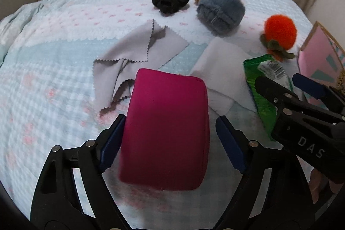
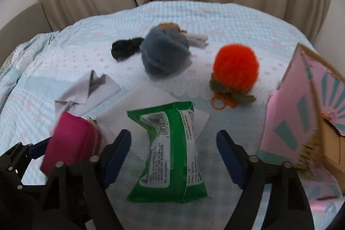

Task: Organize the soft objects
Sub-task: 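Grasp the magenta pouch with the left tool while the right tool grasps the green wipe pack, then carry the pouch and wipe pack into the box and open both tools, then lift both tools away from the box toward the cloths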

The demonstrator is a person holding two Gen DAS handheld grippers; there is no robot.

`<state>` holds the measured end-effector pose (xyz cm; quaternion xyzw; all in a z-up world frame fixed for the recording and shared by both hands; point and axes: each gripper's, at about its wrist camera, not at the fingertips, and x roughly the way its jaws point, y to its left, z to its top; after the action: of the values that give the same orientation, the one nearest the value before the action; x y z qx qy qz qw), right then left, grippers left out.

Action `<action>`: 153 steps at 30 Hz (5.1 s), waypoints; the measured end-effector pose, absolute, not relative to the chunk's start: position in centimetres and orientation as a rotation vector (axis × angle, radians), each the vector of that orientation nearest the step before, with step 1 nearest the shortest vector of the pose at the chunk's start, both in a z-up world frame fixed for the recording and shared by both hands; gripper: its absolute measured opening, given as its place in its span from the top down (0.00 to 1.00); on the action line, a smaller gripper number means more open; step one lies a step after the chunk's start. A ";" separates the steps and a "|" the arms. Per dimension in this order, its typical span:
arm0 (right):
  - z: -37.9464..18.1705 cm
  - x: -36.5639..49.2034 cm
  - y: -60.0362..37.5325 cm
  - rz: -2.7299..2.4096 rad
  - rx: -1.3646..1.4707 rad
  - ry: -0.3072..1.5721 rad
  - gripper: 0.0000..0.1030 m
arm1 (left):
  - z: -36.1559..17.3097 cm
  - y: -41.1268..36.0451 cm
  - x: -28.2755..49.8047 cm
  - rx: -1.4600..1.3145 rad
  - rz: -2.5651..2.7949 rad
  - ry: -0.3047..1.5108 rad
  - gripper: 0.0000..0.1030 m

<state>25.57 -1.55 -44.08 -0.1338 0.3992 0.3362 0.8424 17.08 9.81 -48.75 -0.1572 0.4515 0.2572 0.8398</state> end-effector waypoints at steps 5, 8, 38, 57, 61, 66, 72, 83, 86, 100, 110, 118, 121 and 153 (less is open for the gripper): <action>-45.2 26.6 -1.4 0.730 -0.286 0.882 0.45 | -49.3 10.4 17.0 -0.359 0.570 0.968 0.30; -45.6 26.8 -1.2 0.748 -0.293 0.904 0.57 | -49.3 10.3 17.0 -0.367 0.571 0.971 0.33; -32.3 20.6 -6.4 0.563 -0.082 0.875 0.66 | -33.1 9.3 13.1 -0.321 0.356 0.906 0.56; -16.5 22.5 -19.4 0.344 0.073 0.795 0.66 | -16.4 -1.5 22.1 -0.221 0.100 0.796 0.56; -16.3 25.4 -23.3 0.328 0.050 0.827 0.66 | -17.2 -5.1 25.5 -0.239 0.082 0.850 0.56; -17.6 28.9 -27.5 0.338 0.031 0.884 0.66 | -19.4 -9.4 29.7 -0.254 0.090 0.911 0.56; -20.8 33.9 -30.4 0.409 -0.060 0.948 0.66 | -23.3 -13.2 33.9 -0.266 0.122 0.991 0.56; -32.5 39.2 -30.8 0.552 -0.176 1.141 0.66 | -34.3 -15.0 40.8 -0.284 0.175 1.209 0.56; -34.7 39.6 -30.5 0.584 -0.198 1.184 0.66 | -36.5 -15.0 41.9 -0.287 0.202 1.267 0.56; -39.8 40.9 -28.8 0.684 -0.328 1.261 0.53 | -40.6 -15.5 44.8 -0.268 0.177 1.362 0.31; -39.1 39.6 -28.4 0.718 -0.331 1.222 0.01 | -38.7 -14.8 44.7 -0.232 0.185 1.327 0.00; -36.4 38.7 -29.4 0.707 -0.294 1.197 0.01 | -35.6 -15.0 43.5 -0.211 0.163 1.282 0.00; -34.6 38.2 -29.6 0.696 -0.284 1.172 0.01 | -33.6 -15.1 42.7 -0.205 0.151 1.248 0.00; -11.2 17.0 -28.4 0.263 -0.012 0.749 0.01 | -10.8 -4.6 15.0 -0.145 0.040 0.790 0.00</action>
<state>17.02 -28.38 -11.18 -0.0059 0.3646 0.1279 0.9223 14.97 -4.59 -10.80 -0.0708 0.3846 0.0196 0.9202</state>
